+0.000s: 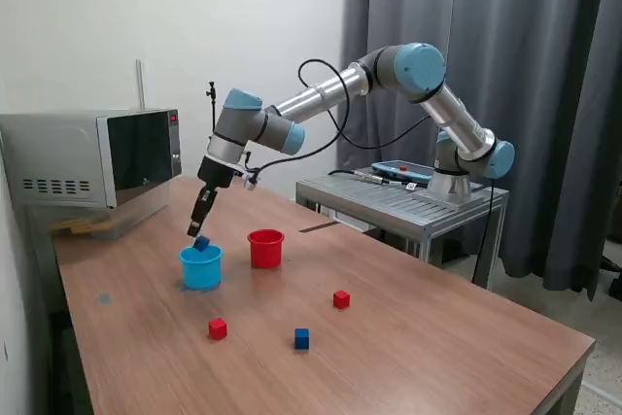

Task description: Place red objects in the red bin, and blue objects in the blue bin.

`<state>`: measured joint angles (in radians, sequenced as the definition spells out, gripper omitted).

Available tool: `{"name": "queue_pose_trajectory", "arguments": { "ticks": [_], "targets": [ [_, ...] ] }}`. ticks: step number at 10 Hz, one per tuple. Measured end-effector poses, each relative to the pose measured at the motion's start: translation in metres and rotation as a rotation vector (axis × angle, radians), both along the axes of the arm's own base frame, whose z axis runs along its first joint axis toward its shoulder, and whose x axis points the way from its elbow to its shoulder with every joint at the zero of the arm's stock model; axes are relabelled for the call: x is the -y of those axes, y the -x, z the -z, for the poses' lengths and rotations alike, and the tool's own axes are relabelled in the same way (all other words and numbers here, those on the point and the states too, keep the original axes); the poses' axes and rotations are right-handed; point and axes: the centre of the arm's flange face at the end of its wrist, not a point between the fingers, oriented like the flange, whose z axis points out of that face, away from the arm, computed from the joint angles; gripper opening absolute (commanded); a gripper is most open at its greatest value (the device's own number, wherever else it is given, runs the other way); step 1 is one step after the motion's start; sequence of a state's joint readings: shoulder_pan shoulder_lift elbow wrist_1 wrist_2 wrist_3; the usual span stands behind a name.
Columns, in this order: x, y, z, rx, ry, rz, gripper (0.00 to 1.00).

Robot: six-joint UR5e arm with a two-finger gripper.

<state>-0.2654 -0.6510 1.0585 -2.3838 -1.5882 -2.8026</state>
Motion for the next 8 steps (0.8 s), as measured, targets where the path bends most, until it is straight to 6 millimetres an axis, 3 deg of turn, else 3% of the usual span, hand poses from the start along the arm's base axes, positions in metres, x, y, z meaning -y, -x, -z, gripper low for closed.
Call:
{"name": "queue_pose_trajectory", "arguments": {
  "ticks": [5,8],
  "targets": [
    [0.0,0.0,0.002,0.005,-0.008,0.003,1.0],
    [0.016,0.001,0.0,0.016,0.004,-0.028,1.0]
  ]
}}
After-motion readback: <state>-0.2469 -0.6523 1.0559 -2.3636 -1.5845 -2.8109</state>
